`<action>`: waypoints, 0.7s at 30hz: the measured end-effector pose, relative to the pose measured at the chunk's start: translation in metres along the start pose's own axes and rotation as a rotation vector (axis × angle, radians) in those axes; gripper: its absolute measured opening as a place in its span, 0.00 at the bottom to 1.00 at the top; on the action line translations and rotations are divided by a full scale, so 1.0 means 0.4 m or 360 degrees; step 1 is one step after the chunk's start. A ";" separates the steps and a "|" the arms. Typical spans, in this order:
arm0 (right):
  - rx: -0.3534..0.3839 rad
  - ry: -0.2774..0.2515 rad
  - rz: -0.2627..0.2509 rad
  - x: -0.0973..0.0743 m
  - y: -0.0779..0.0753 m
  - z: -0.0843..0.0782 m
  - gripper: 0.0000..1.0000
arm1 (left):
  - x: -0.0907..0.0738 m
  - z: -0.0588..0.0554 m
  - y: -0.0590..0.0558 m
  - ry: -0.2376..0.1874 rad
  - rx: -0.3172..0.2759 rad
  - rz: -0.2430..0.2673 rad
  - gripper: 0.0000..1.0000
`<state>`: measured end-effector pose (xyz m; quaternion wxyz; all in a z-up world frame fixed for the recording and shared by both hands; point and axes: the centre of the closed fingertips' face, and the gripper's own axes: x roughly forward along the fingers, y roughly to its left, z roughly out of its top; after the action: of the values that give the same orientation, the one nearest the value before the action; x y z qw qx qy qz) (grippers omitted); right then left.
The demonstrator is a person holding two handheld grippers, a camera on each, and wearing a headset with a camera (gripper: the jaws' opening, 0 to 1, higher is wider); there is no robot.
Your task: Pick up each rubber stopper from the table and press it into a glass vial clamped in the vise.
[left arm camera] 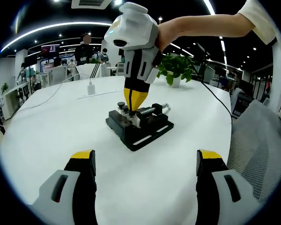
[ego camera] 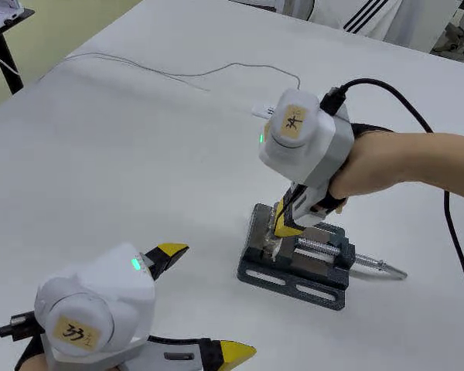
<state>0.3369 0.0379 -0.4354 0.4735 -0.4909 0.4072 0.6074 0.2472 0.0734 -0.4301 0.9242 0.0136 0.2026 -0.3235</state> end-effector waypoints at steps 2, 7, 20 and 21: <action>0.0019 -0.0001 -0.0005 0.000 0.000 0.000 0.00 | 0.000 0.002 0.001 0.0000 0.0005 -0.0001 0.87; 0.0060 0.0006 -0.0035 0.000 0.001 0.002 0.00 | -0.001 0.032 0.001 -0.0037 0.0000 -0.0003 0.87; 0.0133 -0.0158 -0.0189 -0.006 0.006 0.003 0.00 | 0.001 0.089 -0.006 -0.0074 0.0096 -0.0027 0.88; 0.0135 -0.0166 -0.0193 -0.006 0.006 0.003 0.00 | 0.002 0.091 -0.006 -0.0072 0.0103 -0.0029 0.88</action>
<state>0.3346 0.0382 -0.4328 0.5503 -0.4618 0.3770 0.5846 0.2596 0.0653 -0.3968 0.9247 0.0342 0.1712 -0.3384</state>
